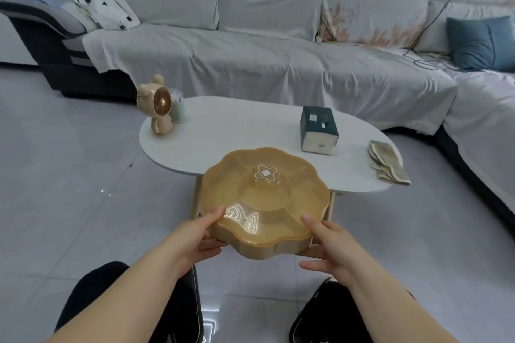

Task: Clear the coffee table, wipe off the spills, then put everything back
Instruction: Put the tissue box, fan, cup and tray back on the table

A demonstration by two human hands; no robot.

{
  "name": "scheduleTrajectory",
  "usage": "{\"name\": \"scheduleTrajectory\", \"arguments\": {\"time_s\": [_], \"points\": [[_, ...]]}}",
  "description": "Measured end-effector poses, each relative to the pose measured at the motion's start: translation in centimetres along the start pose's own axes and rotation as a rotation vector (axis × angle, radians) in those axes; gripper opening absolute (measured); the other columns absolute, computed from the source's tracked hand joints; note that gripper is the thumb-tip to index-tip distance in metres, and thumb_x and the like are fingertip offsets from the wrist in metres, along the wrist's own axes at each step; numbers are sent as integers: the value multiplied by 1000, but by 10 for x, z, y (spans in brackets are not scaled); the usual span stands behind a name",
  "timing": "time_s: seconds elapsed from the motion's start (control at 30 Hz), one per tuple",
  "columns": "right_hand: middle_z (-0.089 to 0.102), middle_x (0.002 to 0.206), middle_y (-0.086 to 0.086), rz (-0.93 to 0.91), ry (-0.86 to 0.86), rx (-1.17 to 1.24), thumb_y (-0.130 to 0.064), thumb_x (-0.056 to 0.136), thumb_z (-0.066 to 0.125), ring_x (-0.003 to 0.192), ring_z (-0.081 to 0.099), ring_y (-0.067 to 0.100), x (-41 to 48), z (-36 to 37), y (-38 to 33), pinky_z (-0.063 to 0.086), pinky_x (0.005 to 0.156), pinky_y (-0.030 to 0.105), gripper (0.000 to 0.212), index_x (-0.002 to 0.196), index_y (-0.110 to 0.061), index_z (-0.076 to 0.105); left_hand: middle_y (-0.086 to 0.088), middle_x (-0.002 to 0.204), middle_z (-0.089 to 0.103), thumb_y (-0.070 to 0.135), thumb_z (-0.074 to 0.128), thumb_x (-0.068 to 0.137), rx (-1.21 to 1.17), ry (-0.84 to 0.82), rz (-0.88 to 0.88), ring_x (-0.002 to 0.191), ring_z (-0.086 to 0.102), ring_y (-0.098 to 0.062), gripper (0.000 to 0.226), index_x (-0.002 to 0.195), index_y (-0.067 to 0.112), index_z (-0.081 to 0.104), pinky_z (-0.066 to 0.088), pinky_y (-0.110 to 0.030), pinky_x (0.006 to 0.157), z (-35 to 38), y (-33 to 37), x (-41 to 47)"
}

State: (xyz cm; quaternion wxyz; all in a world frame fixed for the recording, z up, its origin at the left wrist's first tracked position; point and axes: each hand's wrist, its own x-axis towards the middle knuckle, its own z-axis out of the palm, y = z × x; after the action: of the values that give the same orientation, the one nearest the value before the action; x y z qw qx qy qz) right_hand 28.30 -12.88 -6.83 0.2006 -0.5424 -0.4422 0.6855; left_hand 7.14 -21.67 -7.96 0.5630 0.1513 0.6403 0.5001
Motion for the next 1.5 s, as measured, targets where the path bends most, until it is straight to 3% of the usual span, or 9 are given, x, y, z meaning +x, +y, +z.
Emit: {"name": "scheduleTrajectory", "arguments": {"time_s": [0.17, 0.27, 0.47, 0.63, 0.87, 1.03, 1.23, 1.37, 1.5], "points": [[55, 106, 3, -29, 35, 23, -37, 85, 57, 76, 64, 23, 36, 13, -30, 56, 45, 27, 39, 115, -14, 48, -4, 82, 59, 41, 51, 85, -4, 140, 59, 71, 52, -15, 30, 98, 13, 52, 42, -28, 67, 16, 22, 38], [52, 84, -2, -68, 65, 4, -37, 84, 58, 72, 62, 22, 61, 19, -49, 55, 42, 22, 32, 103, -14, 47, -4, 67, 46, 39, 50, 87, 54, 238, 95, 61, 41, -16, 30, 86, 9, 51, 35, -24, 58, 20, 36, 66], [52, 83, 0, -86, 57, -17, -37, 86, 55, 70, 62, 22, 113, 27, -74, 55, 43, 21, 35, 108, -11, 46, -6, 57, 43, 33, 51, 87, 115, 338, 141, 54, 40, -19, 36, 60, 9, 49, 38, -26, 57, 15, 63, 119], [53, 82, 1, -81, 58, -11, -38, 87, 52, 73, 63, 23, 153, 29, -84, 56, 47, 21, 32, 103, -12, 45, -4, 61, 47, 31, 53, 87, 145, 357, 181, 60, 47, -21, 33, 92, 0, 61, 44, -33, 74, 15, 80, 157], [50, 79, -1, -75, 137, -98, -43, 84, 54, 56, 60, 21, 190, 27, -97, 54, 52, 23, 33, 94, -12, 46, -8, 101, 58, 22, 55, 87, -8, 312, 194, 90, 56, -27, 28, 111, 8, 57, 45, -34, 78, 19, 96, 191], [49, 66, 8, -89, 233, -198, -38, 87, 50, 46, 49, 19, 211, 28, -99, 46, 49, 26, 35, 80, -5, 50, -13, 111, 59, 22, 57, 85, 39, 323, 226, 88, 56, -26, 40, 123, 10, 51, 46, -33, 76, 26, 101, 209], [50, 61, 10, -96, 276, -138, -36, 87, 52, 44, 49, 19, 226, 30, -106, 46, 42, 26, 34, 65, -11, 44, -8, 99, 55, 23, 56, 85, 68, 369, 261, 63, 52, -14, 42, 125, 13, 50, 48, -34, 80, 34, 106, 225], [49, 60, 9, -113, 309, -167, -37, 86, 52, 44, 48, 19, 231, 31, -112, 45, 44, 26, 35, 70, -7, 47, -6, 86, 57, 23, 58, 84, 71, 379, 268, 62, 52, -16, 43, 125, 11, 50, 48, -37, 87, 36, 110, 231], [55, 87, 14, -166, 329, -227, -37, 87, 51, 62, 52, 22, 232, 30, -112, 49, 59, 34, 40, 108, -3, 50, -13, 104, 59, 28, 56, 85, 125, 383, 273, 85, 57, -29, 50, 129, 11, 44, 45, -42, 97, 37, 111, 232]]}}
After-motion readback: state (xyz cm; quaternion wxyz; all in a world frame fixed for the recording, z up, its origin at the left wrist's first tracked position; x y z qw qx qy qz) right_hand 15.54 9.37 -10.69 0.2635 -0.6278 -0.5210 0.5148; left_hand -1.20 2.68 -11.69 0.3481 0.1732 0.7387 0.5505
